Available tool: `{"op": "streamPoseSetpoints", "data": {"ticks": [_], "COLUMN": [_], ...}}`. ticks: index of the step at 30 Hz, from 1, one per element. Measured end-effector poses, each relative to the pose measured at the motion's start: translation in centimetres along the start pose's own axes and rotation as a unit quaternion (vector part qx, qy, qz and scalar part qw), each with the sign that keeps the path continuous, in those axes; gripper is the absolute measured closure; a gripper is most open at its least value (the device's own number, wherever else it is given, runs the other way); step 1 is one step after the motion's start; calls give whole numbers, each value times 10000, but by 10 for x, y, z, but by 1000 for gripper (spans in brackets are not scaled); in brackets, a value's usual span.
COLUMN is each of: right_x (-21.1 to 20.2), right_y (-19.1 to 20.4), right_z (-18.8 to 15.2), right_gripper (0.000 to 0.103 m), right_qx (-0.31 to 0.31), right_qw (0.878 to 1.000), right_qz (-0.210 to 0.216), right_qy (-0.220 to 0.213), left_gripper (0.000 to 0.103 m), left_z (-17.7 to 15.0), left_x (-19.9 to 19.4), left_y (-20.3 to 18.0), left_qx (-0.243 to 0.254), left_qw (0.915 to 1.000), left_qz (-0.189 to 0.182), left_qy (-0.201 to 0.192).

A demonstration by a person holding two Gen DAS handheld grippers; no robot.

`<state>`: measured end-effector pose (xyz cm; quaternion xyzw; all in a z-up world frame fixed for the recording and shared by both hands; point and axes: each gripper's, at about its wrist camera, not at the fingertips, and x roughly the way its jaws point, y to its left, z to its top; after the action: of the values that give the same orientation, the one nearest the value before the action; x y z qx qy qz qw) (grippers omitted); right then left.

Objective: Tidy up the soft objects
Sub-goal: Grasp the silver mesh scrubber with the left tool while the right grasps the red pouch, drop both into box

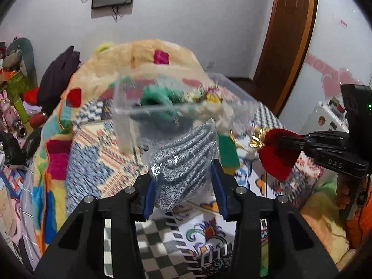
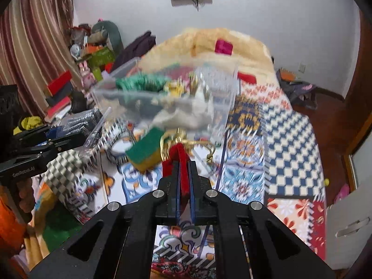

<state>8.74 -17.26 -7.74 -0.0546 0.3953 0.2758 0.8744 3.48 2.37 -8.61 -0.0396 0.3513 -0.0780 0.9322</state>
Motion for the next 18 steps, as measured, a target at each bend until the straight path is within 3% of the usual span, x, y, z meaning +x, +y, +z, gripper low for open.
{"op": "streamPoseSetpoints", "data": {"ticks": [9,14,15,17,18], "right_x": [-26,-14,-5,7,13], "right_y": [9,3,-1,-10,-13], "right_z": [28,28,26,21,17], "right_gripper": [98,96,94,65,56], "right_qx": [-221,-264,-199,-65,-6], "right_qw": [9979,9987,9994,9999,9998], "right_qz": [-68,-158,-163,-148,-163], "right_qy": [-611,-417,-226,41,139], "left_gripper": [60,60,60,60,60], "left_z": [39,49,49,48,48], "left_x": [-24,-29,-29,-26,-24], "left_y": [9,7,7,7,7], "left_qx": [-18,42,44,50,57], "left_qw": [9978,9964,9965,9968,9969], "left_qz": [92,101,94,79,76], "left_qy": [-651,-837,-833,-798,-776]}}
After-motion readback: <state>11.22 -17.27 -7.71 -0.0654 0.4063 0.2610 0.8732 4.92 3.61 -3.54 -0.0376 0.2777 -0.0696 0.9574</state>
